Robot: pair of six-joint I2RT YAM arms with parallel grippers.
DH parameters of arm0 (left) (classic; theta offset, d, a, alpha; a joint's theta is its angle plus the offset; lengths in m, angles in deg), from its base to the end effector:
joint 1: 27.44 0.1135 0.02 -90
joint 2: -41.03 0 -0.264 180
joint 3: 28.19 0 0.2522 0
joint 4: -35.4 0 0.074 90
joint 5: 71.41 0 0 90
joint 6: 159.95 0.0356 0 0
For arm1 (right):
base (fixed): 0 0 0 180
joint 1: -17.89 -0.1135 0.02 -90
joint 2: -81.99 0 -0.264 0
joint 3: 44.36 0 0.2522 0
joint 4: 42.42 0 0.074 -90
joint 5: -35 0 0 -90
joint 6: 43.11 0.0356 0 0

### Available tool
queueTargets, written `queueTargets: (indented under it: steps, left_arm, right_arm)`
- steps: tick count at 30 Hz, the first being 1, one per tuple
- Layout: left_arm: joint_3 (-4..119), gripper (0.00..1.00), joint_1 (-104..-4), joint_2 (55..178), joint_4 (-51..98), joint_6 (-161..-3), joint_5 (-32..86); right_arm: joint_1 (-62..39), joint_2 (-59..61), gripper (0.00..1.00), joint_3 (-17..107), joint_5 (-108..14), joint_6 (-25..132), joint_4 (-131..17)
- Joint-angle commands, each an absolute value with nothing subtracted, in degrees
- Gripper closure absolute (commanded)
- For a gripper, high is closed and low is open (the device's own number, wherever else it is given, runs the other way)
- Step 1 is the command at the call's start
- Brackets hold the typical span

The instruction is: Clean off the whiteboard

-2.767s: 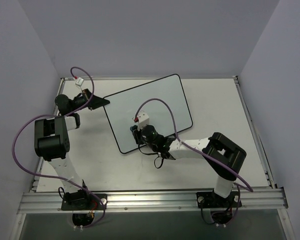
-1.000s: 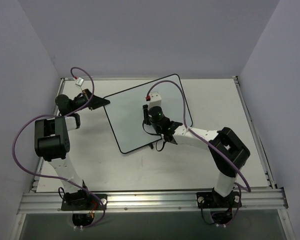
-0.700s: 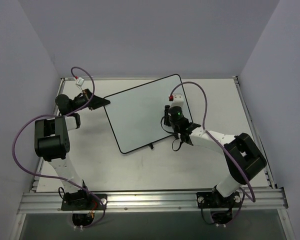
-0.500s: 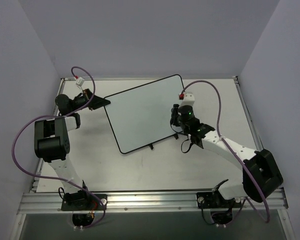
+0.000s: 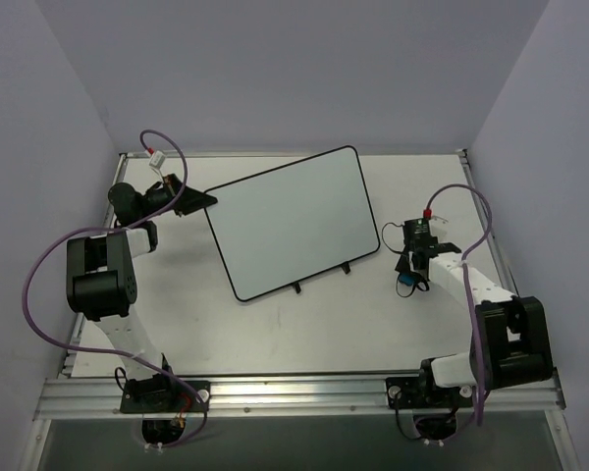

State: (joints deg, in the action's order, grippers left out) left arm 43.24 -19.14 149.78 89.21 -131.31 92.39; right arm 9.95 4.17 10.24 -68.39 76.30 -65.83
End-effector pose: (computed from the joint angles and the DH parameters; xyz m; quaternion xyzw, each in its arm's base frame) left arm 0.3868 0.0219 0.2344 0.1216 0.6676 -0.6076 0.4128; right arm 0.2692 0.0292 0.1932 0.2142 0.8987 0.0149 0.3824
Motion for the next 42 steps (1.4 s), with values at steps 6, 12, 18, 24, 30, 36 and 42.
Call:
queueTargets:
  steps: [6, 12, 18, 24, 30, 36, 42]
  left_arm:
    - [43.1, 0.86, -19.1, 146.8, 91.3, -122.9, 92.3]
    - [43.1, 0.78, -18.9, 146.2, 90.4, -122.2, 91.7]
    - [42.3, 0.69, -18.9, 144.7, 85.6, -118.4, 90.8]
    - [42.3, 0.67, -18.9, 144.4, 86.1, -118.5, 91.0]
    - [42.3, 0.64, -18.7, 144.3, 86.4, -118.7, 91.3]
    - [42.3, 0.59, -18.4, 144.4, 86.0, -118.6, 91.4]
    - [42.6, 0.46, -17.6, 144.4, 82.5, -116.5, 91.8]
  right_arm:
    - [10.2, -2.8, 0.99, 13.1, -65.2, 77.1, -70.0]
    - [10.2, -0.5, 0.69, 12.7, -65.5, 77.0, -69.7]
    - [10.0, 0.4, 0.49, 12.6, -65.5, 76.5, -69.6]
    - [9.8, 0.7, 0.4, 12.5, -65.1, 76.3, -69.4]
    - [9.5, 0.9, 0.37, 12.5, -64.5, 75.9, -69.1]
    - [9.0, 2.1, 0.38, 12.2, -64.0, 75.5, -68.7]
    - [8.5, 3.7, 0.38, 11.9, -63.1, 74.8, -68.0]
